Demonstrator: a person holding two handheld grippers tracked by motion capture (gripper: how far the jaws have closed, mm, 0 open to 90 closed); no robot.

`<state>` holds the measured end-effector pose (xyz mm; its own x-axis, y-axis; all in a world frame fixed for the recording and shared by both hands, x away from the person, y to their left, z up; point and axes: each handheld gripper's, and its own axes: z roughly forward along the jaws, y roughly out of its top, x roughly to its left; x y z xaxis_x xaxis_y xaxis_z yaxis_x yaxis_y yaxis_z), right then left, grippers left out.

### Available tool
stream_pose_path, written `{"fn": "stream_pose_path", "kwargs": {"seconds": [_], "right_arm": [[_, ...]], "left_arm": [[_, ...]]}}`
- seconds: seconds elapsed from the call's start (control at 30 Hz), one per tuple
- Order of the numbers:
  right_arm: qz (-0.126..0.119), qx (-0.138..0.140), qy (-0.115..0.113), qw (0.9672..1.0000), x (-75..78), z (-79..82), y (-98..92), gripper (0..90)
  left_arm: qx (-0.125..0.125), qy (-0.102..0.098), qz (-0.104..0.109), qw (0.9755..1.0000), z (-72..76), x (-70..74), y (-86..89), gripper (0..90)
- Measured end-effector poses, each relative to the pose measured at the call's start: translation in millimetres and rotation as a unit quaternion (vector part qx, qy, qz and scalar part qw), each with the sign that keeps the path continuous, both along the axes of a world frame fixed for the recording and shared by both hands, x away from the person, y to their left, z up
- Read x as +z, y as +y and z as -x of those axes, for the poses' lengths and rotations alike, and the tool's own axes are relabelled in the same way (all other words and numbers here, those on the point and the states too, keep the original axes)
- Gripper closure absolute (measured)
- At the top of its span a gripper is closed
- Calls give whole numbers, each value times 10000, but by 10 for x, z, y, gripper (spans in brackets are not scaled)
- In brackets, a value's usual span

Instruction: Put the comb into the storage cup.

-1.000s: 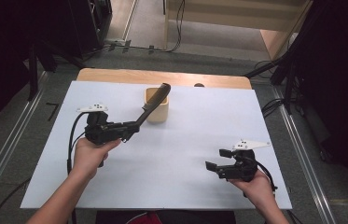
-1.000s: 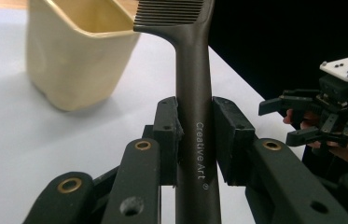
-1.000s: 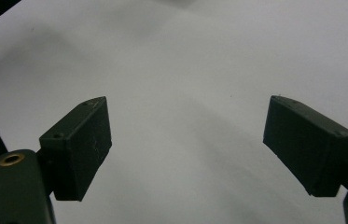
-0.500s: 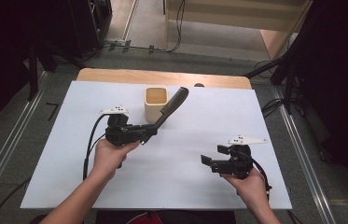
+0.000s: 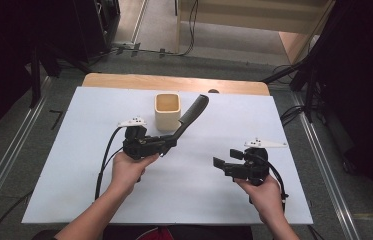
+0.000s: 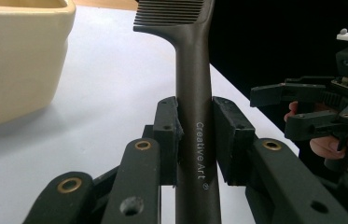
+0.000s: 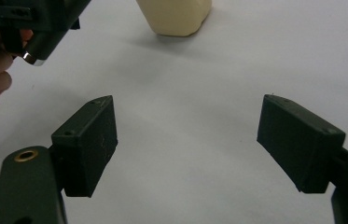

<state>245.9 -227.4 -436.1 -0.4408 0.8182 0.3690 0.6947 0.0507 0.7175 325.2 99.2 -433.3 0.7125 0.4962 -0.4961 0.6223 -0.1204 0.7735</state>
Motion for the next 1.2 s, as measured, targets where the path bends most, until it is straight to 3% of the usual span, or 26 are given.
{"fn": "stream_pose_path", "kwargs": {"seconds": [0.57, 0.87, 1.2], "right_arm": [[100, -231, 13, 9997, 82, -147, 100, 198], [36, -299, 21, 9995, 123, -217, 160, 204], [0, -365, 23, 9993, 153, -327, 242, 214]], "left_arm": [[72, 57, 92, 9999, 14, -209, -257, 733], [150, 202, 231, 9994, -4, -317, -370, 733], [338, 223, 444, 9982, 4, -420, -498, 733]]}}
